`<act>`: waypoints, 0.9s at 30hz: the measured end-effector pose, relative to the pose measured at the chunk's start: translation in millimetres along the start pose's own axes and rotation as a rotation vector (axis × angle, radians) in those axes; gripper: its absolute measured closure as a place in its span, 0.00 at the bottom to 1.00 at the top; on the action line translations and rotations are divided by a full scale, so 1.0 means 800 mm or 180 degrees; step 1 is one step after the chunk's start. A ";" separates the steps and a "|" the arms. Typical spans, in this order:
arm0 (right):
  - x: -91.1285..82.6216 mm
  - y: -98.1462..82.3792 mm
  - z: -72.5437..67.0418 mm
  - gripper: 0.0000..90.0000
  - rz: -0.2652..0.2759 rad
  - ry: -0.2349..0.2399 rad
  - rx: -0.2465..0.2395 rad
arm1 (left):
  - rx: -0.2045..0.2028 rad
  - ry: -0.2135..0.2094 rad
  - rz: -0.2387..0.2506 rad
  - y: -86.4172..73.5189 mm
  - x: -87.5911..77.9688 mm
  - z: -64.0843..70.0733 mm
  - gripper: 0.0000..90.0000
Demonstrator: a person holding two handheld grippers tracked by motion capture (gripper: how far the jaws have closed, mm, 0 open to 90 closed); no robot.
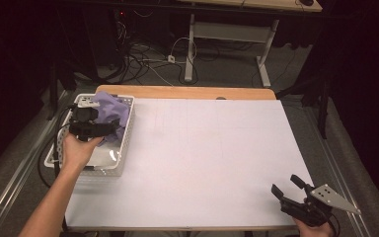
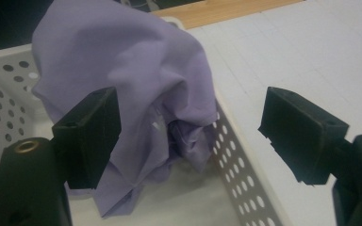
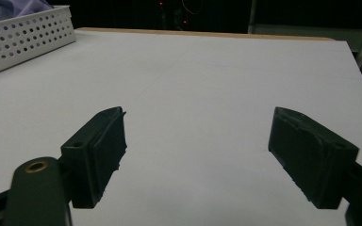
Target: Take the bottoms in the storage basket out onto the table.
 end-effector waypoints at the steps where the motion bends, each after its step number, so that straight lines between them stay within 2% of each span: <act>1: 0.000 0.000 0.000 0.23 -0.0002 0.0001 0.0003 | -0.0011 0.0015 -0.0017 0.000 0.002 -0.002 0.22; 6: 0.000 0.000 0.001 0.23 -0.0003 -0.0006 0.0012 | -0.0051 0.0035 -0.0069 0.003 0.008 -0.010 0.22; 8: 0.000 0.000 0.001 0.23 0.0004 -0.0008 0.0013 | -0.0085 0.0025 -0.0117 0.002 0.011 -0.013 0.17; 13: 0.000 -0.001 0.002 0.23 -0.0009 -0.0007 0.0011 | -0.0078 0.0098 -0.0235 0.001 0.021 -0.023 0.17; 18: 0.000 0.000 0.001 0.23 -0.0005 -0.0006 0.0013 | -0.0222 0.0086 -0.0307 0.000 0.034 -0.031 0.16; 19: 0.000 0.000 0.001 0.23 0.0000 -0.0006 0.0007 | -0.0223 0.0090 -0.0340 -0.001 0.036 -0.032 0.13; 23: -0.001 -0.001 0.004 0.23 -0.0005 -0.0026 0.0030 | -0.0176 0.0147 -0.0410 -0.006 0.046 -0.034 0.13; 27: 0.000 -0.001 0.003 0.23 -0.0004 -0.0017 0.0033 | -0.0226 0.0171 -0.0490 -0.010 0.058 -0.038 0.13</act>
Point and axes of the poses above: each handheld gripper's, and its own axes: x roughly forward along the jaws, y roughly out of its top, z roughly to its right, the point moved 8 cm from there along x, roughly forward along the jaws, and after that the axes turned 15 degrees about z, right-handed, at the moved point
